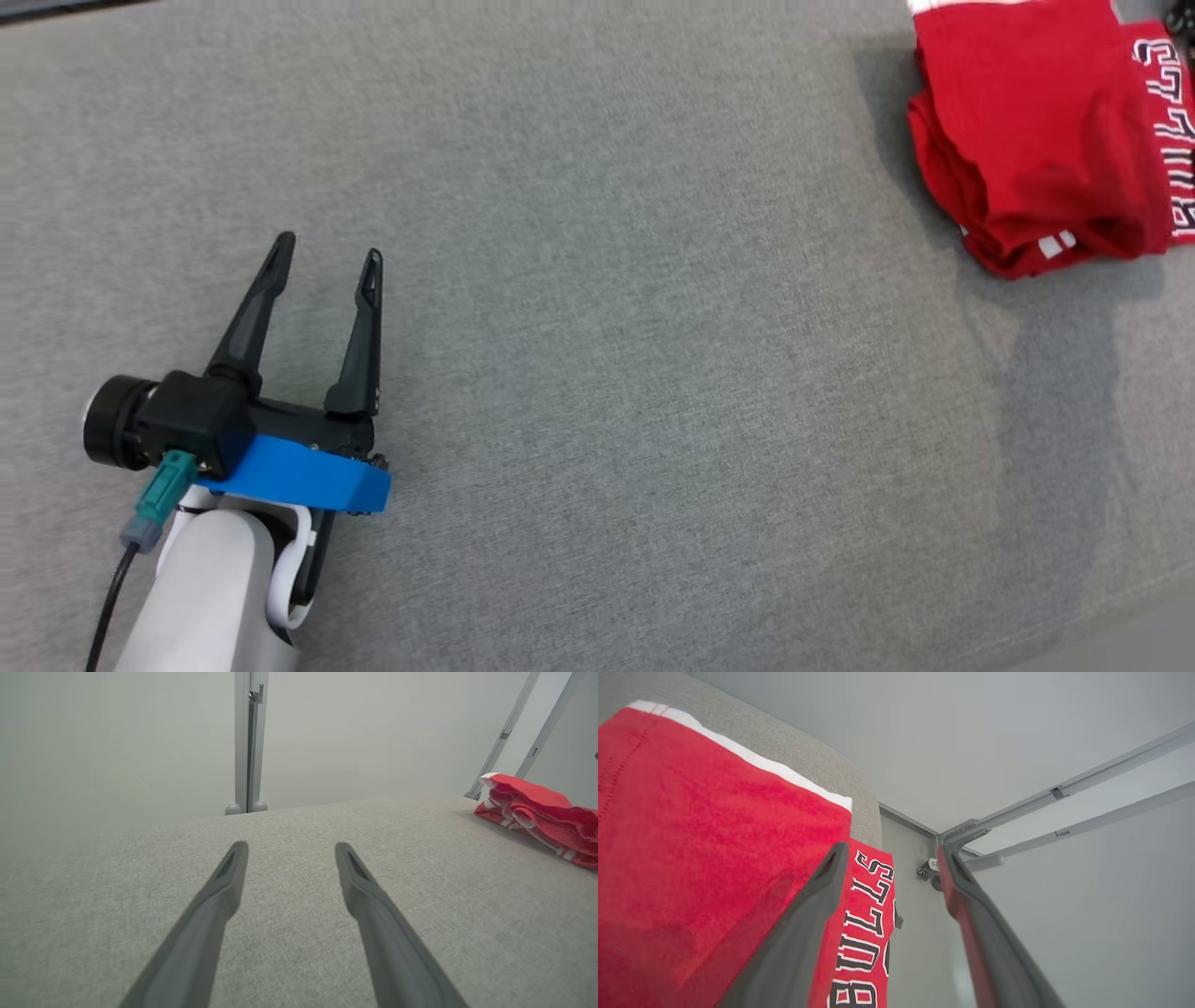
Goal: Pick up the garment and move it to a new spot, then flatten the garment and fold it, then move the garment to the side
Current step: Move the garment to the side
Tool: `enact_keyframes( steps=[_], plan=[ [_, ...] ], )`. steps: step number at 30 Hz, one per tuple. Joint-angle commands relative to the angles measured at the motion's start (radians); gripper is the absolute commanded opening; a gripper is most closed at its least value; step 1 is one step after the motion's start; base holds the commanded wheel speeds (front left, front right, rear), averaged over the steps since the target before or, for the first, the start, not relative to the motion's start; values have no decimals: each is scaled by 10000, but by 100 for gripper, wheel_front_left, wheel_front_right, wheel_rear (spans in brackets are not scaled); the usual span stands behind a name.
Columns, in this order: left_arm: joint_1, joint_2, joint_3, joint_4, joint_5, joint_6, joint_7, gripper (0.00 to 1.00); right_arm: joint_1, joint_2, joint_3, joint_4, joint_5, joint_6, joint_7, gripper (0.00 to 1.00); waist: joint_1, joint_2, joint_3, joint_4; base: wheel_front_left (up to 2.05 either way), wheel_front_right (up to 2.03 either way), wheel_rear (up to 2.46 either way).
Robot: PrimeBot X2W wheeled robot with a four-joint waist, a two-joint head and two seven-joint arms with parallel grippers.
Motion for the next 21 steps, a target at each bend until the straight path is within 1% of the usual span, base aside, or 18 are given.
enact_keyframes(
  steps=[1,6,8,10,13,17,19,21],
  plan=[
    [140,-55,9,-8,-30,92,-85,100,74,265,-297,112,-122,-13,-378,100,-1,0,-214,87,0,0,0],
    [440,-275,13,345,-159,188,-276,100,806,928,-815,309,160,-13,-1513,100,-1,0,-1031,456,0,0,0],
    [605,-347,-18,558,-210,194,-360,100,1183,1363,-1176,185,476,-12,-1917,100,-1,0,-1476,630,0,0,0],
    [777,-466,39,758,-267,256,-430,100,1685,1650,-1409,-16,617,-10,-2174,100,-1,0,-1920,788,0,0,0],
    [1122,-670,106,1023,-379,329,-468,100,2587,2045,-1587,-619,774,-9,-2414,100,-1,0,-2601,1072,0,0,0],
    [1491,-856,198,1252,-458,415,-502,100,3995,2363,-1820,-1686,1157,-9,-2498,100,-1,0,-3334,1474,0,0,0],
    [1721,-867,270,1306,-445,440,-502,100,4779,2556,-1888,-2292,1407,-9,-2498,100,-1,0,-3626,1635,0,0,0],
    [1899,-875,377,1299,-445,459,-504,100,5473,2611,-2015,-2953,1629,-10,-2455,100,-1,0,-3832,1804,0,0,0]
  ],
)
